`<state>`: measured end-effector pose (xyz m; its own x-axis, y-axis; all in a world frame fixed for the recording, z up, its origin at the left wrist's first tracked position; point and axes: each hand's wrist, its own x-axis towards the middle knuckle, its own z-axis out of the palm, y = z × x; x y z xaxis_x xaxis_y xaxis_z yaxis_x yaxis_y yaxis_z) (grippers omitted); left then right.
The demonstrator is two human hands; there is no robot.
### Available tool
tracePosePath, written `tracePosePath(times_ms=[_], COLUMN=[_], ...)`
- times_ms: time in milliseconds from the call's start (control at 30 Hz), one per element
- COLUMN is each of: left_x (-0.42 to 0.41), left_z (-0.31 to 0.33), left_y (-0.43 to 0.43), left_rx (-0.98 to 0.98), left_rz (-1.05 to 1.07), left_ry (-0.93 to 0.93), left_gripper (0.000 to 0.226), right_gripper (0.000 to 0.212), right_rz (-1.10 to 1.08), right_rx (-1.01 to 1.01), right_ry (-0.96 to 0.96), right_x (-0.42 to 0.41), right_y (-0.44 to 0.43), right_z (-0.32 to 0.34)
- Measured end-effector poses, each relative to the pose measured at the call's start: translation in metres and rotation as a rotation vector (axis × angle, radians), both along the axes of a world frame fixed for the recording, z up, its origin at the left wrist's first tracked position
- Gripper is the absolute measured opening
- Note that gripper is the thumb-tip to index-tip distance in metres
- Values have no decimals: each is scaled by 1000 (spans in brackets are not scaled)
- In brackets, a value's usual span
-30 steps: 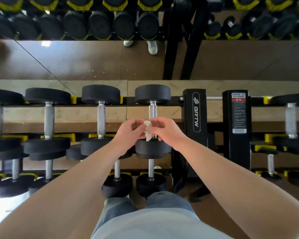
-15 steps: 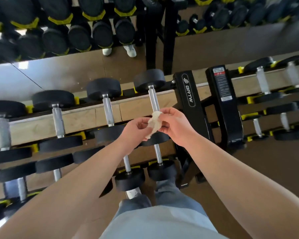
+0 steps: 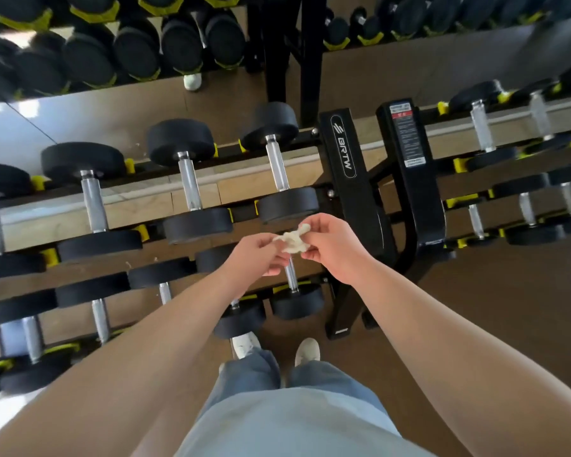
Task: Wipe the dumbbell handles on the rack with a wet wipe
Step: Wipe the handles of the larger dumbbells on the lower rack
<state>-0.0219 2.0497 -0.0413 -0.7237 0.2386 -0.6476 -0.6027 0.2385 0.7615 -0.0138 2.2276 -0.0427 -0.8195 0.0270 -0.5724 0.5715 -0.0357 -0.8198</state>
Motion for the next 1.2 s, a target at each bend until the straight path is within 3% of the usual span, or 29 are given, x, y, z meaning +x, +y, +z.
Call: tracePosePath(times_ms=[167,267,400,467,533,633,833,967,1100,1200], left_x=[22,34,50,54,55,56,39,6,-27,-44], left_z=[-24,-44,-82,-107,-134,-180,-295,-374,-435,-460], left_y=[29,40,45,46,48,47,36,29,35,39], left_rx=[149,221,140,108,81,71,-27,-109,-180,-74], left_rz=[327,437,231,181,178,152,104,106,3,9], left_ry=[-249,-331,-189,-128,-86,-46,-13,7,133,100], left_gripper=[26,28,31,29,22,13,21,27,27,25], right_gripper=[45,31,5,18,33,27,17,27,23,19], right_rz=[126,106,202,207,67,-20,-70,-121,-124,-104], right_rx=[119,85,151,141,-56,-213,-38,297,530,566], right_ry=[16,-42,-8,-17,-96,-211,-171,-71,68,180], right_x=[22,32,51,60,64,63,40,11,-17,-33], right_y=[11,17,26,28,31,32,26,32,34,26], right_z=[-30,-56,-93,-115,-141,-189,-313,-386,-436,-455])
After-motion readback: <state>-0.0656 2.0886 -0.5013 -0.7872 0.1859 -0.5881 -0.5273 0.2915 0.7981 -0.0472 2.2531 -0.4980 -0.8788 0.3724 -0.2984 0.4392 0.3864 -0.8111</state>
